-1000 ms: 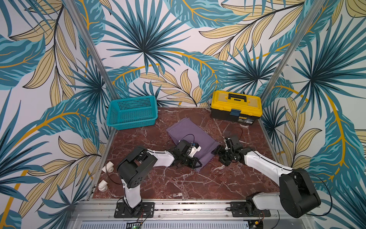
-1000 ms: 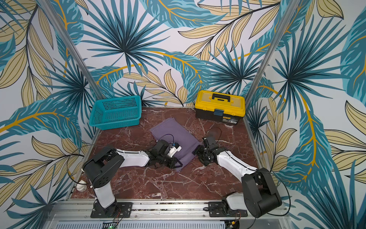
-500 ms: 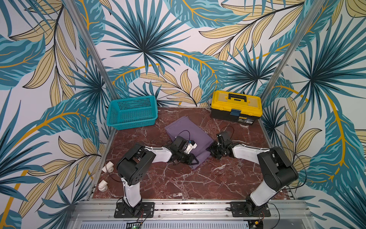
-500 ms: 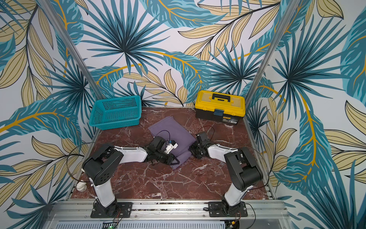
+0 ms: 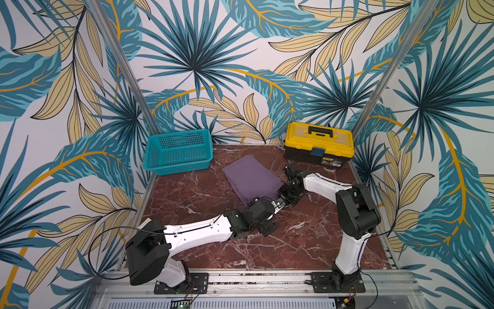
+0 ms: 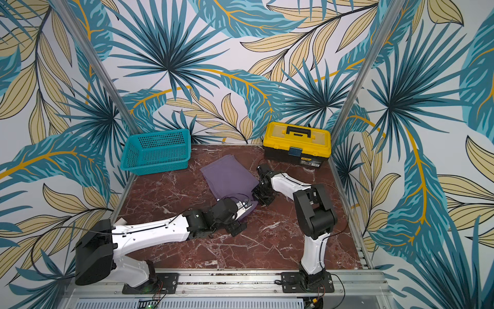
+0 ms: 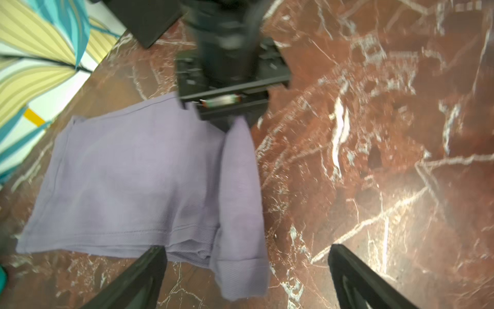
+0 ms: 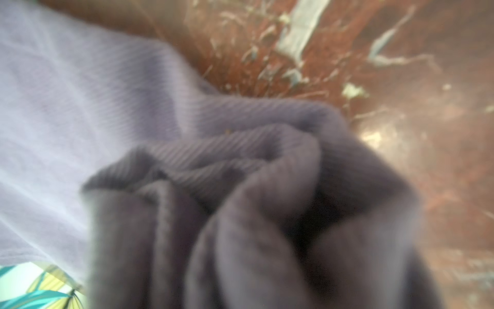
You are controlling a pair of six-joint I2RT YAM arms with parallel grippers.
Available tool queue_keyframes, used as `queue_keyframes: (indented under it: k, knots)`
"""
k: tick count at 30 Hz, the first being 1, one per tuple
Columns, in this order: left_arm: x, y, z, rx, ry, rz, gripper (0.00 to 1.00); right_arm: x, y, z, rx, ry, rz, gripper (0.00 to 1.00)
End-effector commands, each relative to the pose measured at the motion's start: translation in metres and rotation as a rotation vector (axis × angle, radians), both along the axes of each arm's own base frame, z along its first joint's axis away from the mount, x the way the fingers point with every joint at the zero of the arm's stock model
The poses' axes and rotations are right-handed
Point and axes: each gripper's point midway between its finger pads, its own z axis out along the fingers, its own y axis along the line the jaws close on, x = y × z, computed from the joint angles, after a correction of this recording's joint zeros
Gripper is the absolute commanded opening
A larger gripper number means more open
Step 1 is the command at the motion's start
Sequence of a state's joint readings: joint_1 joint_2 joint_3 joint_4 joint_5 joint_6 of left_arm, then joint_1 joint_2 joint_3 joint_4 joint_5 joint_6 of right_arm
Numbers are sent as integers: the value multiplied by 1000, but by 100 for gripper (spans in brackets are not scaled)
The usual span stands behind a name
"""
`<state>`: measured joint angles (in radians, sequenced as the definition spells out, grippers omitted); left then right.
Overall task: Roll up the long pants
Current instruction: Roll the long pant at the center of the board.
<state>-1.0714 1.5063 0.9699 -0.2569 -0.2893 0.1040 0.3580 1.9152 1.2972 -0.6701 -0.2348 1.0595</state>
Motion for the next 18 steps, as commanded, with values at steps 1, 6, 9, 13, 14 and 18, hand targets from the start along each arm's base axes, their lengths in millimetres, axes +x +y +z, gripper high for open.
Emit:
queue_keyframes:
  k: [1,6,9,13,14,18]
  knots:
    - [25,17,-31,141,-75,65,100,-36,-5,1,-18,149,99,20]
    - [28,5,-55,49,108,30,100,-39,1,4,24,166,123,20]
    - [28,3,-63,-45,214,31,91,-39,6,8,56,156,135,23]
    - [22,-9,-51,-373,478,-12,50,-31,7,14,54,109,145,41]
    - [19,-12,-45,-446,536,-30,44,-27,6,15,49,87,146,46]
    - [10,-22,-41,-620,746,-45,33,-3,4,27,41,-44,154,64]
